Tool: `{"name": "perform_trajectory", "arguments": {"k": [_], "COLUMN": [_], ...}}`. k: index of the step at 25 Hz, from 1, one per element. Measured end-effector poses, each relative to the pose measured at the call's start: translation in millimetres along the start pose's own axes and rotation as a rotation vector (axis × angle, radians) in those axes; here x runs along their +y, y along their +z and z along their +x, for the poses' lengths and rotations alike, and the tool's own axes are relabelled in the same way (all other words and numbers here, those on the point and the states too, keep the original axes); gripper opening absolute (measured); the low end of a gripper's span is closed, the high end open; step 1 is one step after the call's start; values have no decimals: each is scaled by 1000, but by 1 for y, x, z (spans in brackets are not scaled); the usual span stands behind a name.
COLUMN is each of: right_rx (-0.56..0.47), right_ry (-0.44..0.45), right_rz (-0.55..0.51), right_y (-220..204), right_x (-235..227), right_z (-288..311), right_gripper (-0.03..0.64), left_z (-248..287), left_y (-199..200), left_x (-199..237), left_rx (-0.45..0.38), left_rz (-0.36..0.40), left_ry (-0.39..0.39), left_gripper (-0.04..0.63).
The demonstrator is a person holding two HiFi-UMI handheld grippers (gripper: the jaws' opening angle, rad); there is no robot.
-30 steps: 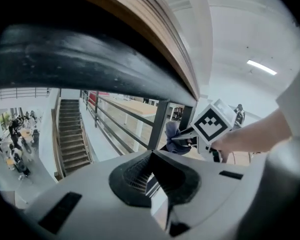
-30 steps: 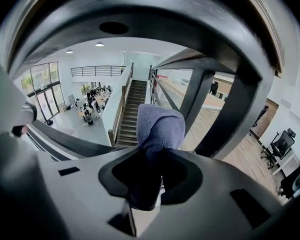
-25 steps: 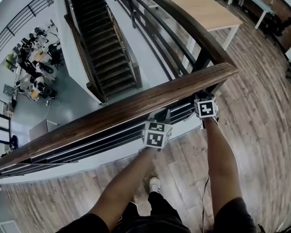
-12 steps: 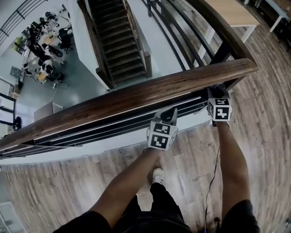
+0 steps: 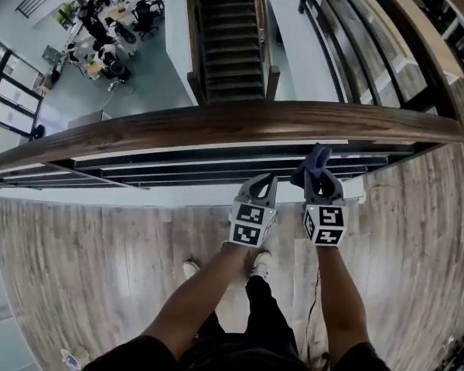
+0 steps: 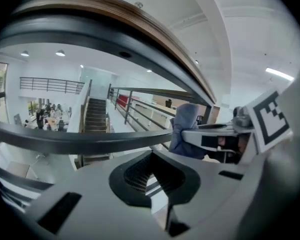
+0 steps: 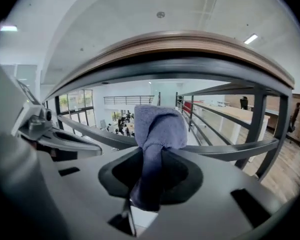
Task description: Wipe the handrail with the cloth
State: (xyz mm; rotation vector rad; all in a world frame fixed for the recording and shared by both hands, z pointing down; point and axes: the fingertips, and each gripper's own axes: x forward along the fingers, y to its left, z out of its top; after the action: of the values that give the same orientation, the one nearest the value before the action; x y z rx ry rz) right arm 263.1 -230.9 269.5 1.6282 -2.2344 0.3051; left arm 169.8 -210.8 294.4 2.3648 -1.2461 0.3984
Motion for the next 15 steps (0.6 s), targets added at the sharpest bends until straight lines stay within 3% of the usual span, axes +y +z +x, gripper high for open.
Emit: {"name": "perform_trajectory", "arguments": {"k": [3,7,15], "right_rx": [14,51,96], "right_ry": [111,206,409], "right_rz": [-31,-19,-96], "right_y": [-12,-29,-45], "right_x": [109,219,454], "right_z": [21,54,117], "right_gripper": [97,97,97], "left_z": [-53,-119,-259], "left_y": [-30,-62,-126], "left_x": [74,164,354], "left_rx": [-7,-11,-28], "left_rz": [-66,-100,-181], "left_ry": [108,222,443], "left_gripper": [-2,-2,-2]}}
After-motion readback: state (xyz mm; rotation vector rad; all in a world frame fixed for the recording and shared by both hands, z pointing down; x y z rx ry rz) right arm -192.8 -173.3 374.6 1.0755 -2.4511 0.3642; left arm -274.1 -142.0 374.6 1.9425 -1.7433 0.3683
